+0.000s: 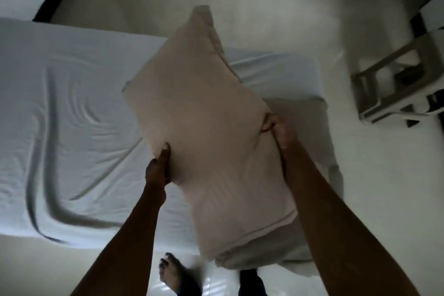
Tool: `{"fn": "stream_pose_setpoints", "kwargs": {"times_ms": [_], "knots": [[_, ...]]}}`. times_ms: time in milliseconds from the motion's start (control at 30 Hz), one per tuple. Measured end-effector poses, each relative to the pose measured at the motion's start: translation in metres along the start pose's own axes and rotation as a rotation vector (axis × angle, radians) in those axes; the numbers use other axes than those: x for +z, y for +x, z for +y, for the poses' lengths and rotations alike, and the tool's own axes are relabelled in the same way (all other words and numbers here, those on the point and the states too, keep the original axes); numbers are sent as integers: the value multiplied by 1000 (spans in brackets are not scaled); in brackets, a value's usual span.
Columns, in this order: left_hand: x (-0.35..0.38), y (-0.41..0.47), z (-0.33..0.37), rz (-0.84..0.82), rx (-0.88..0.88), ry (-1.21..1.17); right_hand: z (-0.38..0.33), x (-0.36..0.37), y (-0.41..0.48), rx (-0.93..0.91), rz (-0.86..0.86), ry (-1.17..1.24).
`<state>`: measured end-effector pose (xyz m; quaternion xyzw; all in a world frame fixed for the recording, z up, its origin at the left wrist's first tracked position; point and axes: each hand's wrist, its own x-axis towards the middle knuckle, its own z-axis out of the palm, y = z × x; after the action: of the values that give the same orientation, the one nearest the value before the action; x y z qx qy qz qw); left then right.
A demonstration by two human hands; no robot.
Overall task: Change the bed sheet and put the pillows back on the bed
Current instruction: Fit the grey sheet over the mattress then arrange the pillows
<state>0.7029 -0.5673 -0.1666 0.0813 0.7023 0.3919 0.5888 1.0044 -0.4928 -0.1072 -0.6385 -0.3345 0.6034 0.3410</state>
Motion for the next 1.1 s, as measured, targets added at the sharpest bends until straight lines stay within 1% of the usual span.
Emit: {"fn": "stream_pose_setpoints", "kwargs": {"times_ms": [67, 133, 233, 267, 300, 333, 367, 433, 467, 500, 567, 633, 733, 833, 900, 933, 967, 1033, 1067, 1100], "knots": [[45, -5, 8, -90, 26, 15, -1, -75, 5, 24, 132, 14], [95, -10, 10, -149, 16, 103, -7, -129, -7, 82, 282, 35], [157, -20, 0, -153, -2, 355, 19, -171, -16, 132, 402, -95], [171, -19, -7, -146, 8, 453, 38, -181, -14, 179, 413, -47], [183, -15, -18, -146, 23, 524, 54, -191, -15, 186, 438, -187], [190, -12, -27, -153, 31, 554, 67, -198, -14, 246, 443, -274], [192, -8, -35, -177, 14, 526, 77, -206, -13, 315, 429, -325], [194, 3, -55, -253, -117, 380, 101, -224, 0, 427, 375, -218], [193, 4, -64, -309, -178, 307, 108, -228, 8, 472, 302, -172], [194, 0, -69, -346, -201, 250, 110, -230, 13, 485, 242, -149], [200, -4, -75, -351, -169, 182, 114, -233, 29, 423, 231, -157], [216, -10, -64, -345, -97, 156, 109, -231, 45, 345, 279, -182], [236, -12, -24, -357, -13, 199, 93, -229, 64, 224, 340, -160], [250, 3, 25, -418, 35, 243, 80, -222, 88, 181, 390, -127], [261, 21, 59, -367, 133, 337, 74, -212, 102, 183, 431, -147], [265, 32, 72, -280, 200, 428, 74, -204, 107, 184, 463, -150], [267, 40, 82, -158, 276, 558, 75, -196, 109, 178, 512, -152], [269, 55, 76, 9, 423, 857, 80, -180, 110, 206, 613, -124], [268, 59, 64, 49, 492, 960, 82, -172, 108, 222, 653, -137], [264, 60, 50, 62, 537, 1012, 81, -163, 105, 227, 683, -160]]}}
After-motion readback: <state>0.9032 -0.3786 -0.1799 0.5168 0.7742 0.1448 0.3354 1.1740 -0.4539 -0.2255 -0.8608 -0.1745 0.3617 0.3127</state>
